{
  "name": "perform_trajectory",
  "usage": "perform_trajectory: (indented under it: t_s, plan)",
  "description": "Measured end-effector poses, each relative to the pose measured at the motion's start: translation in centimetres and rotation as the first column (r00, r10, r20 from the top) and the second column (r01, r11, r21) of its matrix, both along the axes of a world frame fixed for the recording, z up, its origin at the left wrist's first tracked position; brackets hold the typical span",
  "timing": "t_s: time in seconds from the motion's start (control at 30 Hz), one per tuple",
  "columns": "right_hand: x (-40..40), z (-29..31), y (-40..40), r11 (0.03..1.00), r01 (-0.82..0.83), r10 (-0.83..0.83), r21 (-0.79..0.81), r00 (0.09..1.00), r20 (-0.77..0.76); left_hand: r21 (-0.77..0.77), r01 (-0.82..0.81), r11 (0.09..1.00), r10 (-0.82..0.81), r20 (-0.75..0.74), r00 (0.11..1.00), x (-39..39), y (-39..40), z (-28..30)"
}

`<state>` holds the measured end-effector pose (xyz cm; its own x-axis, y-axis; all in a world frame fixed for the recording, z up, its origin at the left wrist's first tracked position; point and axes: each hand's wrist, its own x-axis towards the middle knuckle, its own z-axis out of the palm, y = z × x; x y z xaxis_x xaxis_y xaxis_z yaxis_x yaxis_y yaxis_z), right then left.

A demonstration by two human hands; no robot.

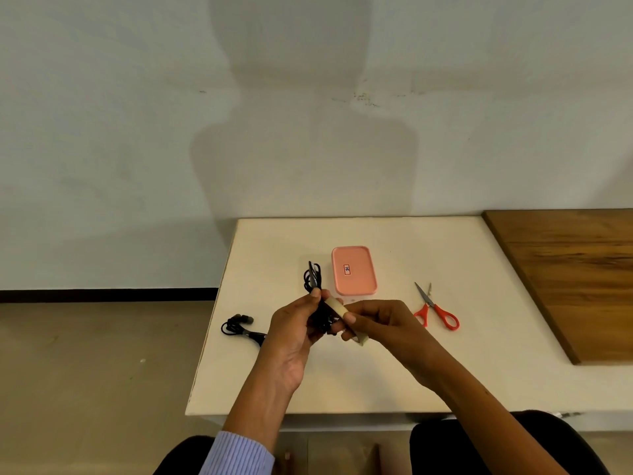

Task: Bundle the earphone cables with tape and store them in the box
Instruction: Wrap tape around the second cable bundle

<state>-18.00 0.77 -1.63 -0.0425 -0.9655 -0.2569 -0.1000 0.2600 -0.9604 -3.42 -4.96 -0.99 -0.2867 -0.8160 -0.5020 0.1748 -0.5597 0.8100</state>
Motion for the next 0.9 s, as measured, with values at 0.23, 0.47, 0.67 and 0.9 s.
perform_trajectory:
  t_s: [0.23, 0.47, 0.67, 0.9]
  plan:
    - [-1.6, 0.5, 0.1, 0.99, -0.138, 0.137, -0.007, 0.987, -0.082, 0.184, 0.008, 0.983, 0.024, -0.171, 0.985, 0.8, -0.8, -0.1]
    - [-0.6, -0.7, 0.3, 0.995, -0.012, -0.017, -0.097, 0.954, -0.3, -0.095, 0.237, 0.967, -0.216, 0.191, 0.957, -0.1, 0.9, 0.2]
    - [-0.3, -0.6, -0.1, 0.996, -0.044, 0.029, -0.072, 0.978, -0.205, 0.008, 0.036, 0.999, -0.036, 0.003, 0.999, -0.4, 0.5, 0.4]
    - [-1.6, 0.5, 0.5, 0.984, -0.175, 0.175, -0.027, 0.984, -0.01, 0.094, -0.007, 0.996, 0.021, -0.157, 0.987, -0.1, -0.4, 0.1]
